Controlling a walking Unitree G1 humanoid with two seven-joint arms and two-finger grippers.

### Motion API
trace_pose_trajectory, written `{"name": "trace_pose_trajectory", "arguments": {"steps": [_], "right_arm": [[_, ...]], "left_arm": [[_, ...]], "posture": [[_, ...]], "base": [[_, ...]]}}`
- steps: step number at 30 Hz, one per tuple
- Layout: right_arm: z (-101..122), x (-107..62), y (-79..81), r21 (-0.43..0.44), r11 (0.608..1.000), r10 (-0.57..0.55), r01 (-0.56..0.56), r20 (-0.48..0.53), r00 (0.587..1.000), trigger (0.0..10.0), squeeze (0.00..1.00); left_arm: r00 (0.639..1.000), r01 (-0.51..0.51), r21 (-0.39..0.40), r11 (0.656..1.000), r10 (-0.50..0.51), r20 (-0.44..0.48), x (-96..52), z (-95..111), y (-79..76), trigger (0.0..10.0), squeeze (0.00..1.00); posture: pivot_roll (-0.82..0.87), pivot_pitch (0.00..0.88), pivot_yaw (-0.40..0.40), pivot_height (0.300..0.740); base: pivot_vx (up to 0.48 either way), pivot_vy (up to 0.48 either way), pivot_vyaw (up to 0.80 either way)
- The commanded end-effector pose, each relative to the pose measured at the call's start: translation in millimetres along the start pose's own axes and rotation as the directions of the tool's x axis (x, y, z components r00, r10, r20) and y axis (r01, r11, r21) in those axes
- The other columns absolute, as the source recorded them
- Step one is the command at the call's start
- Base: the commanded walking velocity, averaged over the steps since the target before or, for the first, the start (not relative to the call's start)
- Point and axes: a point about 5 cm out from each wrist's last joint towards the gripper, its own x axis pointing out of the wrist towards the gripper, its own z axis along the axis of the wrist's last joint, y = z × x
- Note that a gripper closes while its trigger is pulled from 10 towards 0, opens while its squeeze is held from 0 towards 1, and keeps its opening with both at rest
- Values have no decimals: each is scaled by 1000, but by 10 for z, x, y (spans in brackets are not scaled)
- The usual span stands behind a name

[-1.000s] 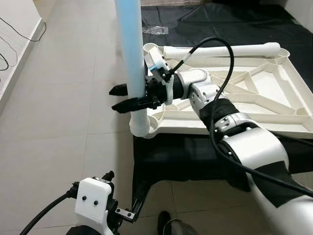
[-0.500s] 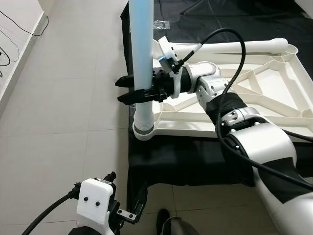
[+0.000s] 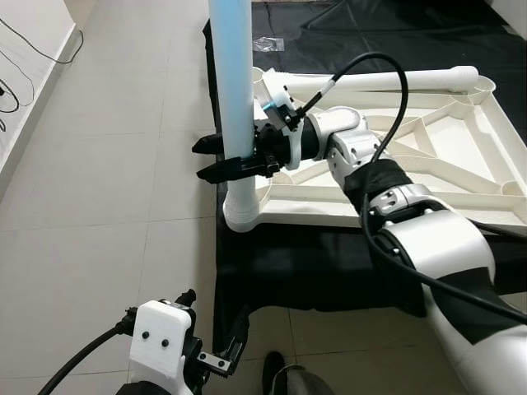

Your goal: Building children table

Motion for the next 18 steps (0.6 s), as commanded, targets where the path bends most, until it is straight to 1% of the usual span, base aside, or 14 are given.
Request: {"name": "trace_pose_trajectory", "arguments": {"steps": [1,13,17,18], "right_arm": [[-217,84,69,73,997,40,-38,-28,999,10000,0],[-247,122,84,81,995,54,-52,-33,998,10000,0],[-279,129,95,64,997,57,-53,-50,997,10000,0],[-286,143,80,54,998,24,-20,-57,998,10000,0]], "left_arm": [[1000,-3,9,1000,3,-22,-25,-25,0,10000,0],[1000,-6,9,1000,6,-22,-20,-29,-2,10000,0],[1000,-5,13,1000,5,-23,-22,-34,-3,10000,0],[1000,-6,14,1000,6,-22,-22,-33,-2,10000,0]], "posture": [[158,322,-79,740],[155,318,-83,740],[153,311,-84,740],[153,311,-84,740]], "base": [[0,0,0],[0,0,0],[0,0,0],[0,0,0]]}}
